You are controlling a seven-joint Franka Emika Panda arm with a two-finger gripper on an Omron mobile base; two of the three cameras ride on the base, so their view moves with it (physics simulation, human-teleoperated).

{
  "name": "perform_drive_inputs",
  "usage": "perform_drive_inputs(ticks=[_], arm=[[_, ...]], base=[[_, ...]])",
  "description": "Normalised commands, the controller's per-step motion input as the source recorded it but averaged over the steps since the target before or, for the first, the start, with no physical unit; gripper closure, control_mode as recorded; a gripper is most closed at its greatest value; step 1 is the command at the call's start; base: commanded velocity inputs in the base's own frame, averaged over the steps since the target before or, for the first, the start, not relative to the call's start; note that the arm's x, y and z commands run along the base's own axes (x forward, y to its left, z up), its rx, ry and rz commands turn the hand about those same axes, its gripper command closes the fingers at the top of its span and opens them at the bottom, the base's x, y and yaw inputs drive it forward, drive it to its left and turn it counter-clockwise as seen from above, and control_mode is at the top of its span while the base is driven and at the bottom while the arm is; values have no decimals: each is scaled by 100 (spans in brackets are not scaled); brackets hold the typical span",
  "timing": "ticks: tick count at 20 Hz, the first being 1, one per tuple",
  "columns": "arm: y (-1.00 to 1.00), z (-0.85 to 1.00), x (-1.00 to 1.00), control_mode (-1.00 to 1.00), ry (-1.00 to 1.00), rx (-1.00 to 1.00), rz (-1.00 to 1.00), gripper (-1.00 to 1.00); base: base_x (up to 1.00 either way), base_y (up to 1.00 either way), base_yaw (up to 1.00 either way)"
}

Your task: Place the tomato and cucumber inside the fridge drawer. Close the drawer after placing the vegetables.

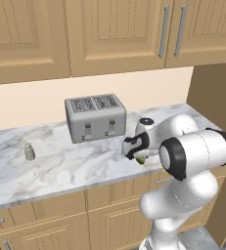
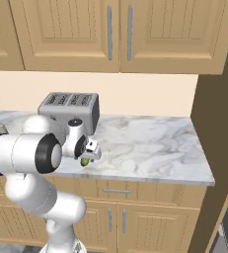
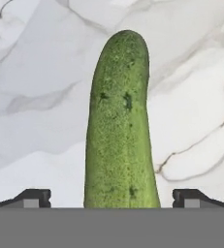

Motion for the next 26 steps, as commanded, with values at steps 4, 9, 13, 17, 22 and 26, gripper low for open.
perform_drive_inputs(ticks=[4, 9, 13, 17, 22, 26], arm=[[18, -11, 7, -100, 2, -2, 0, 100], [0, 9, 0, -100, -4, 2, 0, 100], [1, 95, -31, -100, -14, 2, 2, 100], [0, 100, -83, -100, -11, 0, 4, 100], [2, 100, -100, -100, -2, 1, 1, 100], [15, 81, -100, -100, -4, 2, 0, 100]], base=[[0, 0, 0], [0, 0, 0], [0, 0, 0], [0, 0, 0], [0, 0, 0], [0, 0, 0]])
